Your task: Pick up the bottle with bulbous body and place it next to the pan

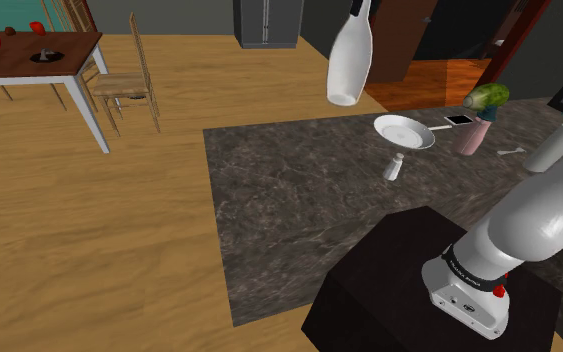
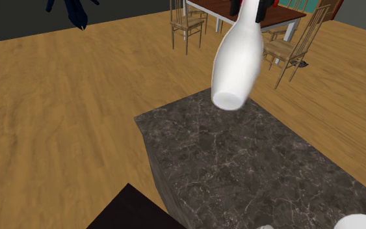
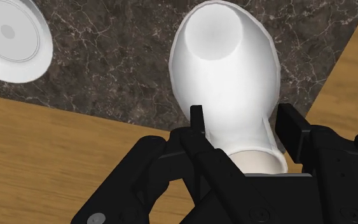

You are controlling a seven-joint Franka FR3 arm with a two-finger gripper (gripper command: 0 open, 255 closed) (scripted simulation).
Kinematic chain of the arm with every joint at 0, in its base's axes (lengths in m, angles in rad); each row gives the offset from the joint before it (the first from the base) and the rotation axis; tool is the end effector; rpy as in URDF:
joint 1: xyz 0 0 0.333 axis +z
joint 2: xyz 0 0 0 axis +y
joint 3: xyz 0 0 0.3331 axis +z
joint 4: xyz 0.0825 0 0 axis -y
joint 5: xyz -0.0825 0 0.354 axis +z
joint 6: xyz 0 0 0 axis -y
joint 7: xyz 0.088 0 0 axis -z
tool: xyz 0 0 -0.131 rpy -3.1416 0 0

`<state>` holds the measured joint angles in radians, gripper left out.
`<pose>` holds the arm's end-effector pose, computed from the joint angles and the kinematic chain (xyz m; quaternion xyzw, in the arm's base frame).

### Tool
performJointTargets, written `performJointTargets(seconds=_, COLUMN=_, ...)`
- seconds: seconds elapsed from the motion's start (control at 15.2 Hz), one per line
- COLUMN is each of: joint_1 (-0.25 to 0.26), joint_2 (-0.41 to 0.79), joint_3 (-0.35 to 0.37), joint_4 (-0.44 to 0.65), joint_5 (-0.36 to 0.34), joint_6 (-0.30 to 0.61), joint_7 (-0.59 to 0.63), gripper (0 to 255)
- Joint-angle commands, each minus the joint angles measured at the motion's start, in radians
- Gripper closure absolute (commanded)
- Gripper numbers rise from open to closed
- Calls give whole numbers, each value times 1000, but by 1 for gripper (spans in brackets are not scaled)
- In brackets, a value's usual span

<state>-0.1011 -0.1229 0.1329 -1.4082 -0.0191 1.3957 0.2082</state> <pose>0.4595 0.0179 0.7316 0.9943 -0.0902 0.0563 0.0108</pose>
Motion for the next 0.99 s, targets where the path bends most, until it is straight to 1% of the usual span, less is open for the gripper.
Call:
performJointTargets(seconds=0.0, joint_1=-20, joint_2=-45, joint_3=-29, joint_4=-43, joint_5=7, joint_6=0, joint_7=-50, gripper=255)
performJointTargets(seconds=0.46, joint_1=-81, joint_2=-160, joint_3=-140, joint_4=-163, joint_5=7, joint_6=7, joint_7=-220, gripper=255)
performJointTargets(seconds=0.92, joint_1=-134, joint_2=-220, joint_3=-259, joint_4=-216, joint_5=-14, joint_6=2, joint_7=-393, gripper=255)
